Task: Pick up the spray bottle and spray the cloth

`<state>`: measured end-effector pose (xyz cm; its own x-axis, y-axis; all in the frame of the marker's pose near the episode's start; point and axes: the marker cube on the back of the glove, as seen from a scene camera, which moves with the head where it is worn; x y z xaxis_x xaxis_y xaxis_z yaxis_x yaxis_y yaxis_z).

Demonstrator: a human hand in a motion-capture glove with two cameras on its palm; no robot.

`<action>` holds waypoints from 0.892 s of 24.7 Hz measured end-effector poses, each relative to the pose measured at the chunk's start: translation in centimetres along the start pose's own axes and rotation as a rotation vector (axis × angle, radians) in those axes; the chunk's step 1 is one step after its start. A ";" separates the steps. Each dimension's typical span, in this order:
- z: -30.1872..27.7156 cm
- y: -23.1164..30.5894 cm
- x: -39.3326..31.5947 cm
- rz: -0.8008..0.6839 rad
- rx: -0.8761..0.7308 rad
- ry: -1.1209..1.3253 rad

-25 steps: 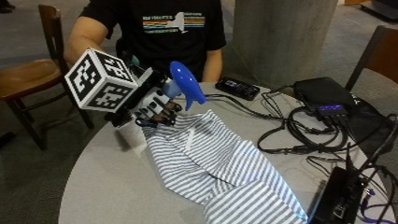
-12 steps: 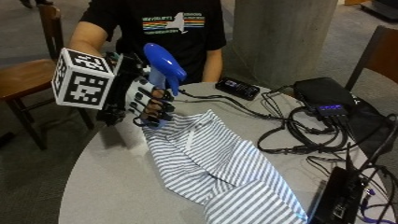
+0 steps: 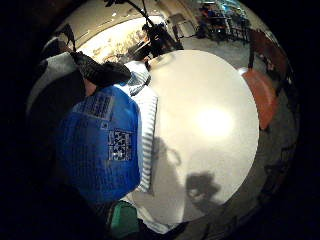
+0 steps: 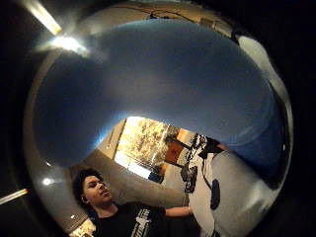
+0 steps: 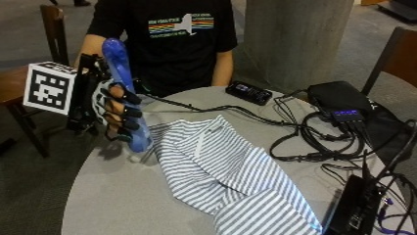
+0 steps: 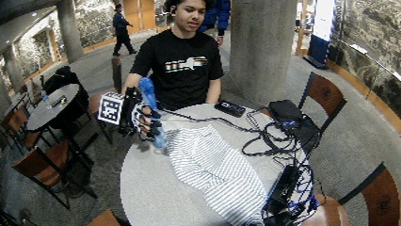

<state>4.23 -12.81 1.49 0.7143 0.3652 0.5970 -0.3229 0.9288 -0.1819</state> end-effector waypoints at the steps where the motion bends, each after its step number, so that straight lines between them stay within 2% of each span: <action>1: -0.2 0.1 0.6 0.013 0.023 -0.004; 9: -0.2 0.1 4.3 0.119 0.140 -0.003; 22: 1.2 0.9 7.5 0.186 0.159 0.026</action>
<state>8.53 -9.35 6.78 0.6486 0.5328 0.5435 -0.5428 0.8244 -0.1604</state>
